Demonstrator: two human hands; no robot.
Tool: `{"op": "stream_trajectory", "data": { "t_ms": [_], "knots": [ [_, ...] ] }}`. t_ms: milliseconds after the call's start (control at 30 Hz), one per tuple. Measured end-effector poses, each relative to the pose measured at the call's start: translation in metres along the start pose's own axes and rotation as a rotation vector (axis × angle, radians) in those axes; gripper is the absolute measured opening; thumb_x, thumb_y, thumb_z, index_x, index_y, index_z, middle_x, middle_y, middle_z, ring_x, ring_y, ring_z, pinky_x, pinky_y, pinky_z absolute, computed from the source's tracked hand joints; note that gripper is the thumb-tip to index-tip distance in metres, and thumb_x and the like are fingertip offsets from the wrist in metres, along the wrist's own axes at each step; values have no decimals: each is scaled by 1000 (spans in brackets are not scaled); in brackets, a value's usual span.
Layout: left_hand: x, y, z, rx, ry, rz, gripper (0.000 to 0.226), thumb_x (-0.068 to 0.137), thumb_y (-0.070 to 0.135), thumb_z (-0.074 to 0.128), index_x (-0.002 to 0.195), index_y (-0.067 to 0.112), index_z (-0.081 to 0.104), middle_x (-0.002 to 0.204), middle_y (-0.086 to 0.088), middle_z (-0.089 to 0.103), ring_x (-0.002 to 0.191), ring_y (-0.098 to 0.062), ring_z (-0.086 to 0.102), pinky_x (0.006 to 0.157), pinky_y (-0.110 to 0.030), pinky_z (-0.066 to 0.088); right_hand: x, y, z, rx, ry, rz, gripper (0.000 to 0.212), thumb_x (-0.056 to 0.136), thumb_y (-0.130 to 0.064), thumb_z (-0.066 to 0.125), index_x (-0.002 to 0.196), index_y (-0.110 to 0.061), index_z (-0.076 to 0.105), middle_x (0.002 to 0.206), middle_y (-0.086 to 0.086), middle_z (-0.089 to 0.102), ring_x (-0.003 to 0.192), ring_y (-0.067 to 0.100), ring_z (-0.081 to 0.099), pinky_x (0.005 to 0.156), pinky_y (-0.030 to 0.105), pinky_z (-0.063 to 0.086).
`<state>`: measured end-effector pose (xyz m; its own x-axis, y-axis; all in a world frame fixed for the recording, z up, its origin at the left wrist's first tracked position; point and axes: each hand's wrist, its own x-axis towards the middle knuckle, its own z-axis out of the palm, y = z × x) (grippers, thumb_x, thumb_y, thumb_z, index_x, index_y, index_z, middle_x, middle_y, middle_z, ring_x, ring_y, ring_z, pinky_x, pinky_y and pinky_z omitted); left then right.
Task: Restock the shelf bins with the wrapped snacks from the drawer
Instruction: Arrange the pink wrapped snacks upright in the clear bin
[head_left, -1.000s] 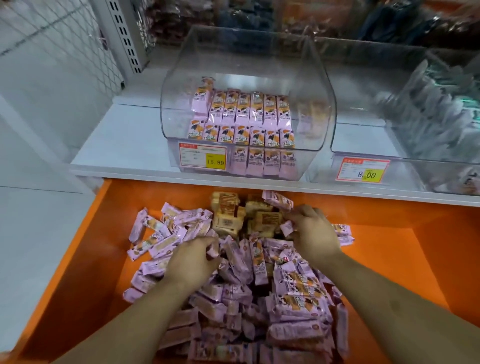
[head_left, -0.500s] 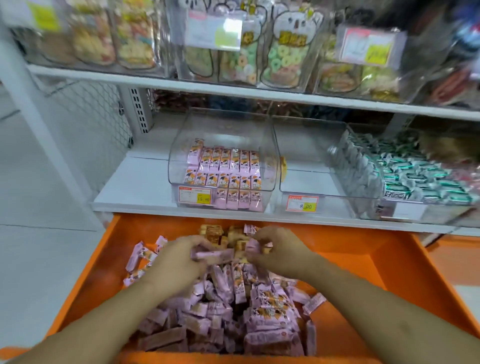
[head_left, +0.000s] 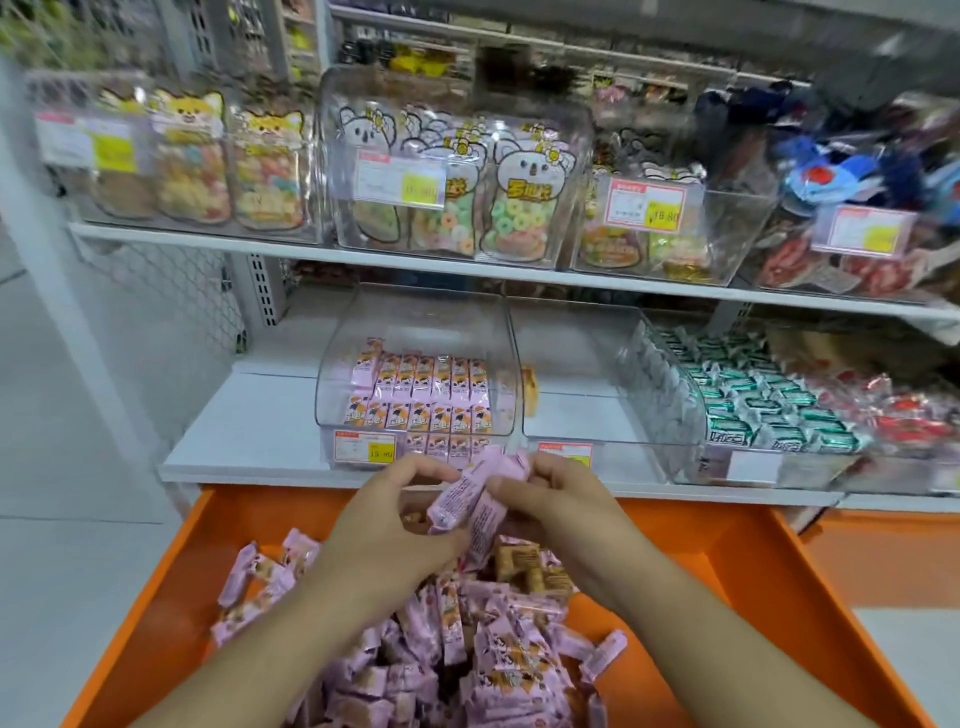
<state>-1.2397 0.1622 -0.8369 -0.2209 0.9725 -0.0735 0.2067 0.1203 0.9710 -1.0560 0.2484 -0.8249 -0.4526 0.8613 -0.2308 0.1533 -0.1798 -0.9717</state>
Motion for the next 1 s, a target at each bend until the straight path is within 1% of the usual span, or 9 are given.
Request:
{"op": "stream_trajectory", "data": {
  "t_ms": [100,167,300,467,567,700,800,933,1000],
  "knots": [
    [9,2,0,-106,-25,-43,24,83,30,86,101,36,71,109,18,76,103,4,70,87,-25,54,8,-1,-1,74,31,-2,26,97,-8,71,114,11,63,99,19,76,95,40,73,100,62,54],
    [15,3,0,-114,-7,-61,15,91,34,79,103,38,71,108,16,77,96,4,71,83,-22,50,15,0,-3,128,15,-11,28,96,-11,71,116,9,66,108,23,76,103,43,72,101,60,55],
    [30,-1,-4,-124,36,-84,46,86,11,84,118,38,64,112,12,77,97,-2,72,79,-27,58,23,-8,-10,174,41,1,17,100,-10,64,109,0,74,107,21,77,98,30,75,88,39,59],
    [37,-5,-6,-52,69,-126,62,76,20,93,129,36,67,118,10,70,100,-7,70,82,-43,65,33,-8,-21,230,69,33,14,96,-4,65,104,7,66,98,25,69,91,35,69,81,42,59],
    [36,-4,-5,-49,50,-91,57,76,22,93,125,39,69,119,19,68,109,3,64,94,-31,58,34,-8,-21,208,65,25,4,95,-1,60,98,-1,62,92,25,67,82,33,69,74,40,59],
    [31,-1,-2,-75,-17,-59,57,78,25,91,123,47,64,117,30,60,111,18,51,83,-9,42,27,-10,-18,204,29,9,22,99,8,50,81,-2,56,72,13,70,62,23,68,61,33,57],
    [28,0,-1,-98,-62,-57,52,77,34,89,118,53,63,114,29,58,107,20,48,84,-12,44,23,-11,-15,244,-6,0,12,99,8,52,101,7,64,89,22,75,77,31,74,68,36,61],
    [24,3,-5,-79,-87,-81,60,69,59,87,124,59,62,124,20,66,124,3,54,110,-37,46,18,-14,-14,272,23,5,9,97,6,61,106,8,63,100,31,72,91,42,74,76,42,63],
    [22,6,-6,-107,-104,-68,56,78,48,87,127,57,62,130,17,66,115,6,64,102,-22,49,16,-13,-14,278,30,16,22,95,2,68,114,10,62,112,42,65,105,50,70,83,48,63]
  ]
}}
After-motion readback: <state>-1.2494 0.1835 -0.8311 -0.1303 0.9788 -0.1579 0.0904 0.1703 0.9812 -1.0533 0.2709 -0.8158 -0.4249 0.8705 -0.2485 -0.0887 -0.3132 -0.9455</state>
